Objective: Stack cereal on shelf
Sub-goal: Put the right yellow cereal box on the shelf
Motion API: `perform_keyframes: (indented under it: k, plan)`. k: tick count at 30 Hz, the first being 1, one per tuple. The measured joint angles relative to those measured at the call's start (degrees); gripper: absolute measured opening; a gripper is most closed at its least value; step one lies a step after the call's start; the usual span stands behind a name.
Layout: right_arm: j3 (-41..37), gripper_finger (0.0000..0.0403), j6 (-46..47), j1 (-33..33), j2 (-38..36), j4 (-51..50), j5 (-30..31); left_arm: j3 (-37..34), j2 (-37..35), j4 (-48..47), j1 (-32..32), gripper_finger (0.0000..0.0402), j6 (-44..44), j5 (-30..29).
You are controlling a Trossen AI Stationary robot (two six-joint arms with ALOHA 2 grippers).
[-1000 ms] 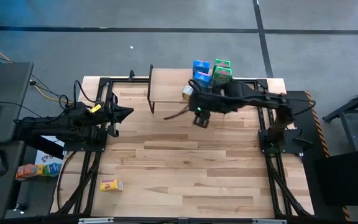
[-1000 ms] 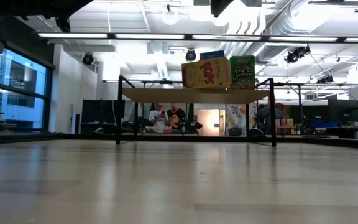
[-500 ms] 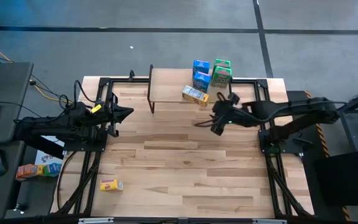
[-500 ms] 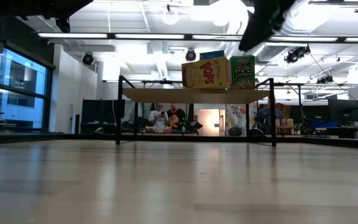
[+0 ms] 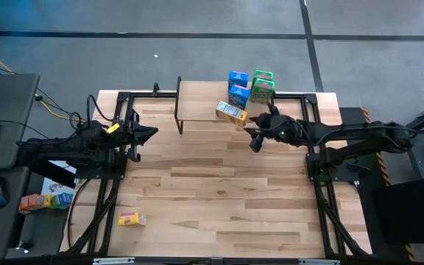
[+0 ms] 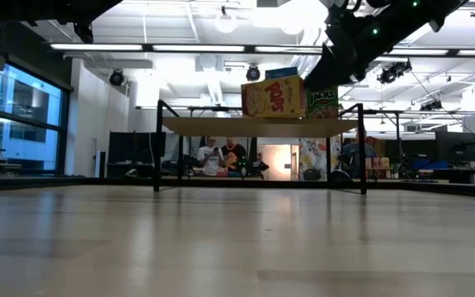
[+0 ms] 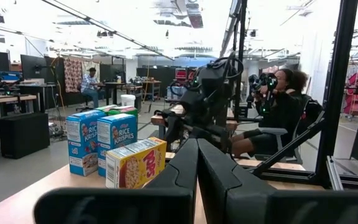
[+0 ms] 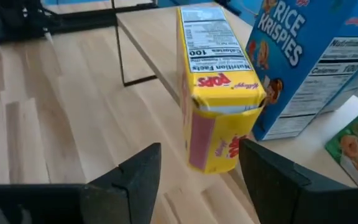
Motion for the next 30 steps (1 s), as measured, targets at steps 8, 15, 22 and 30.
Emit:
perform_keyframes:
  k: [8, 15, 22, 30]
  plan:
    - [0.0, 0.0204, -1.4, -3.3, 0.4, 0.6, 0.2, 0.0, 0.0, 0.0, 0.0, 0.0000, 0.0, 0.0]
    - [0.1, 0.0204, -0.9, -5.4, 0.8, 1.4, -6.0, 0.0, 0.0, 0.0, 0.0, 0.0000, 0.0, 0.0]
    - [0.2, 0.0204, -1.5, -7.3, 3.4, 4.3, -8.6, 0.0, 0.0, 0.0, 0.0, 0.0000, 0.0, 0.0]
    - [0.2, 0.0204, -3.4, -8.0, 6.4, 6.4, -10.6, 0.0, 0.0, -0.1, 0.0, 0.0000, 0.0, -0.1]
